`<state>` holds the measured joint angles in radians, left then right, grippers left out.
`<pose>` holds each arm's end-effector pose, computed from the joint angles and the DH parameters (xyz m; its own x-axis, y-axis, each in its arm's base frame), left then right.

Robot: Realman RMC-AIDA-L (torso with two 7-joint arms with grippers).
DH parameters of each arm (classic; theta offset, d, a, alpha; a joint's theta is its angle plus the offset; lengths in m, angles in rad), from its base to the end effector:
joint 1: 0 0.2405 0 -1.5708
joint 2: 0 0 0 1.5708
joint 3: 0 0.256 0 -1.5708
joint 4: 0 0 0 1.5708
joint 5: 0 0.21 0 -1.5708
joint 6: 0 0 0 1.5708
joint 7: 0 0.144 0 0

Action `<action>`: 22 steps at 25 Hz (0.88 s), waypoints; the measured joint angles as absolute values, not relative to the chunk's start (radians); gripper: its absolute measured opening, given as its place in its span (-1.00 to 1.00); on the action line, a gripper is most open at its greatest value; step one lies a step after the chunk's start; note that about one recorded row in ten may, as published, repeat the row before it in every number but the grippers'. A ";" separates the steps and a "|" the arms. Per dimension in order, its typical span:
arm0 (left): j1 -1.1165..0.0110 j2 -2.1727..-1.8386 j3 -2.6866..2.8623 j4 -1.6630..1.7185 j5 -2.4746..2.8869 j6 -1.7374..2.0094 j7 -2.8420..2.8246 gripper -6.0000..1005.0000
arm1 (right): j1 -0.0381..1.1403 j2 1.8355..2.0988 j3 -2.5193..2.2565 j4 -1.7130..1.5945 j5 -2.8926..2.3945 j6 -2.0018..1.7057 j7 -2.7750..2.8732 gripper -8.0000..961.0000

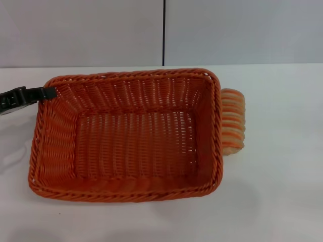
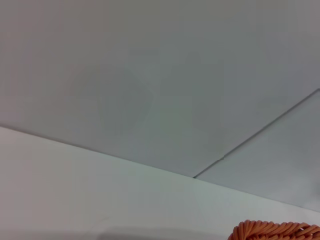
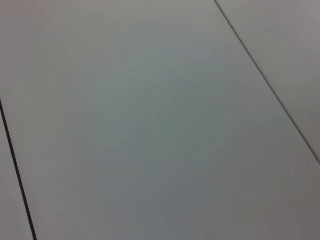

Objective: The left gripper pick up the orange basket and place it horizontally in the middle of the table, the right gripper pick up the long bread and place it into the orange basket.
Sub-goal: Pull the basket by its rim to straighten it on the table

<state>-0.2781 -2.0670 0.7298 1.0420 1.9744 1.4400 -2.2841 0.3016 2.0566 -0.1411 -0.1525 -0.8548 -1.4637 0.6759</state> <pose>-0.3148 0.3090 0.0746 0.2201 0.7499 0.6239 0.9656 -0.2581 -0.0304 0.4045 0.2565 0.1215 0.4299 0.4349 -0.7912 -0.9029 0.2092 -0.3756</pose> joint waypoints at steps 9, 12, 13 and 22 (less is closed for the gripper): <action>-0.268 -2.066 0.732 1.041 1.968 1.450 -2.284 -0.60 | 0.304 2.056 -0.141 -0.152 -0.856 -1.450 0.672 0.26; -0.261 -2.066 0.732 1.040 1.968 1.461 -2.284 -0.60 | 0.304 2.055 -0.141 -0.152 -0.856 -1.441 0.672 0.26; -0.261 -2.066 0.732 1.040 1.968 1.461 -2.284 -0.60 | 0.304 2.055 -0.141 -0.152 -0.856 -1.441 0.672 0.26; -0.255 -2.061 0.739 1.035 1.966 1.506 -2.285 -0.60 | 0.312 2.054 -0.141 -0.153 -0.856 -1.434 0.671 0.26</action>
